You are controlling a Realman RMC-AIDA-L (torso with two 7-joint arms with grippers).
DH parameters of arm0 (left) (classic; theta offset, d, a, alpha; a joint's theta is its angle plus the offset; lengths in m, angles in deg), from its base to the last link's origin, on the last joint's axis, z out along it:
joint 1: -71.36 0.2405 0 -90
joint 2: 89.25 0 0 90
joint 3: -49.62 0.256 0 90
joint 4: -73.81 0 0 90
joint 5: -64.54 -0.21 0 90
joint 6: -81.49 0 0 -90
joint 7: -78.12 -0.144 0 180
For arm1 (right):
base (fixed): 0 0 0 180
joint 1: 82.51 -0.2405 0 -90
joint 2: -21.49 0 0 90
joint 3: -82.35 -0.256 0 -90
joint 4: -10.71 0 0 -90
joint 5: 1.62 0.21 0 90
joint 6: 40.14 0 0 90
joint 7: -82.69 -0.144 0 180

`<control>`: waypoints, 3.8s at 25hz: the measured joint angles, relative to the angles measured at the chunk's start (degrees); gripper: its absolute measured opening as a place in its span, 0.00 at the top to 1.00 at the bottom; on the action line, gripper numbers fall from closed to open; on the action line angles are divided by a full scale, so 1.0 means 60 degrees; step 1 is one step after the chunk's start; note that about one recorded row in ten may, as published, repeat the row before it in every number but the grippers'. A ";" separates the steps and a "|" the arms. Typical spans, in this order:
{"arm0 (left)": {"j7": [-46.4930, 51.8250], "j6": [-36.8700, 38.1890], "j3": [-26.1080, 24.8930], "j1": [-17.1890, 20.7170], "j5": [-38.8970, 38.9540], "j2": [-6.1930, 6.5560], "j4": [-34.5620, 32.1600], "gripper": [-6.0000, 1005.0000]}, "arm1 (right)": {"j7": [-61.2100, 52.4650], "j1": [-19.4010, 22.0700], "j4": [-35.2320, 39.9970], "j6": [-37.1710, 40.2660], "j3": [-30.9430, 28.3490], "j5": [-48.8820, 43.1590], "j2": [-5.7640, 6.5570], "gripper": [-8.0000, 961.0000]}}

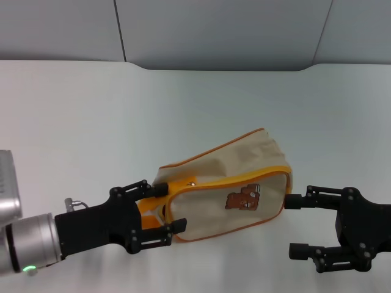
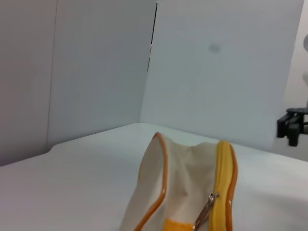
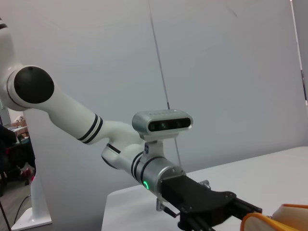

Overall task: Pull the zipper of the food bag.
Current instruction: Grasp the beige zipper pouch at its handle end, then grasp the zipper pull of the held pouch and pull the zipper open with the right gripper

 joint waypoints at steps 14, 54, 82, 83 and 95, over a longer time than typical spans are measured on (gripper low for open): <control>-0.0272 -0.0770 -0.0072 -0.0371 0.0218 0.0008 0.0444 0.36 | -0.0015 0.0040 0.0000 0.0056 -0.0103 0.0000 0.0000 0.18; -0.4452 0.0322 0.0021 -0.1707 0.0246 0.0080 -0.1212 0.89 | 0.2461 -0.1052 0.0646 -0.1224 -0.2872 0.0223 -0.0555 0.18; -0.4488 0.0086 -0.0194 -0.1943 0.0288 0.0061 -0.1202 0.89 | 0.3807 -0.1858 0.1100 -0.2960 0.0026 0.0267 -0.0762 0.81; -0.4488 0.0093 -0.0194 -0.1947 0.0287 0.0061 -0.1208 0.89 | 0.3807 -0.1889 0.1095 -0.2960 0.0110 0.0271 -0.0762 0.82; -0.4488 0.0155 -0.0182 -0.1988 0.0287 0.0062 -0.1215 0.89 | 0.3808 -0.2089 0.1011 -0.3174 0.0585 0.0284 -0.0803 0.74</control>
